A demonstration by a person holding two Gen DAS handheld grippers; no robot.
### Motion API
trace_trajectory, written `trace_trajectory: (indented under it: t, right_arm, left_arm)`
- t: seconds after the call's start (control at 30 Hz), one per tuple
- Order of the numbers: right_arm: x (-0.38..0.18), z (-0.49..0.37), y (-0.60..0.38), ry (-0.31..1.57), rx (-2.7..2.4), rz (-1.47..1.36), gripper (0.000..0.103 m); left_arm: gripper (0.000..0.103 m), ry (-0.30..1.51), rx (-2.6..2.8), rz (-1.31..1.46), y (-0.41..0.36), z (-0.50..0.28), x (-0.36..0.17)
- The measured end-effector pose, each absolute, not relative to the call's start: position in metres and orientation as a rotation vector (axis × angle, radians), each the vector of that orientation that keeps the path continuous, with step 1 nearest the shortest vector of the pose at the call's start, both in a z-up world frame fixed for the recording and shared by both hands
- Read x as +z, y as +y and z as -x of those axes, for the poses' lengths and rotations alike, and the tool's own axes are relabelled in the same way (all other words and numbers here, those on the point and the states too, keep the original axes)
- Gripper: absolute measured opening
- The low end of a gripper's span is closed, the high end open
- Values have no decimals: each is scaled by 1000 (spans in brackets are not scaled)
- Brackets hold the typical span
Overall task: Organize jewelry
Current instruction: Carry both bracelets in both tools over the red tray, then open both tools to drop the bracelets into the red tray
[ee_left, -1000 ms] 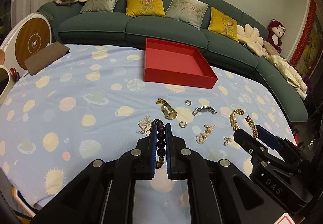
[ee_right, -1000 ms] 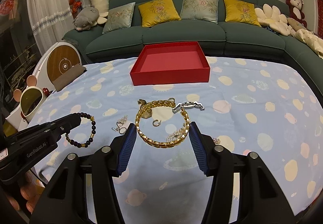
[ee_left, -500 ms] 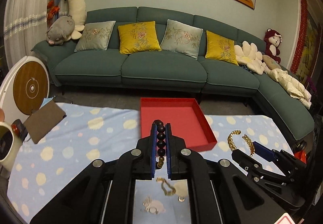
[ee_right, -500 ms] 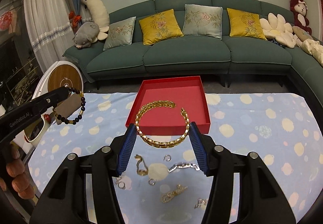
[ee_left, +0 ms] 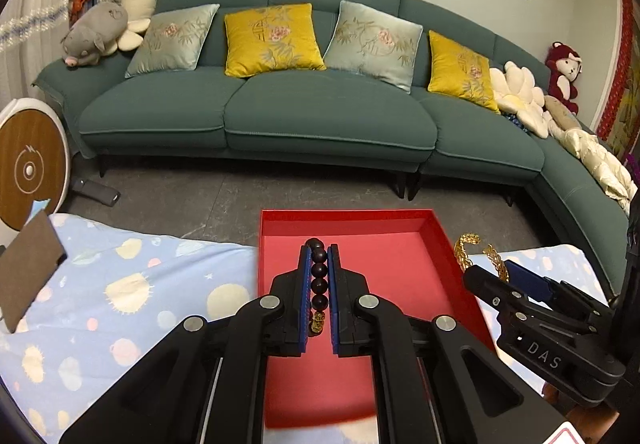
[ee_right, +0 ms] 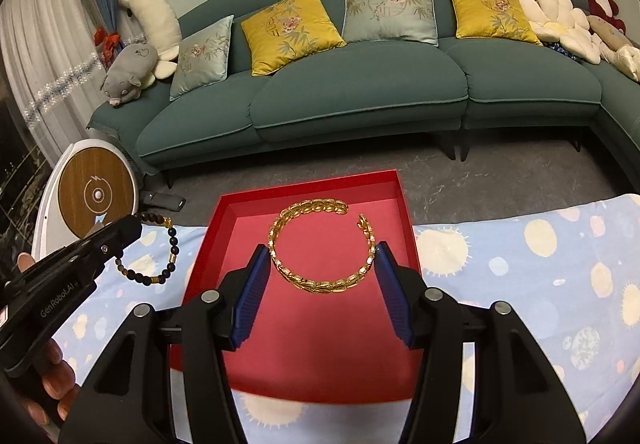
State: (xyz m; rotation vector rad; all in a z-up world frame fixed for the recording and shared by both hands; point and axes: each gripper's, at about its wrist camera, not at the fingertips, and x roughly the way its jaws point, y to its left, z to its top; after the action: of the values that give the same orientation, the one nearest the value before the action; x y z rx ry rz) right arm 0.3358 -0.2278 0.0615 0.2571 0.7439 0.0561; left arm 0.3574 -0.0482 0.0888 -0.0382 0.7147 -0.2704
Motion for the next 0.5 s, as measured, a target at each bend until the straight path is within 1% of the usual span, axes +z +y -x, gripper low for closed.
trace_trajectory:
  t: [0.2, 0.4, 0.43, 0.47, 0.5]
  right_arm:
    - [24, -379, -222, 794, 40, -186, 52]
    - [5, -402, -226, 830, 23, -180, 53]
    - [3, -403, -228, 829, 18, -184, 54]
    - [3, -404, -229, 826, 16, -190, 58]
    - [3, -401, -231, 817, 14, -197, 67]
  left_arm:
    - [5, 755, -279, 73, -59, -402, 54]
    - [6, 787, -255, 93, -70, -421, 30]
    - [6, 788, -253, 105, -71, -423, 28]
    - [6, 785, -249, 117, -70, -424, 26]
    - [7, 778, -247, 125, -69, -423, 26]
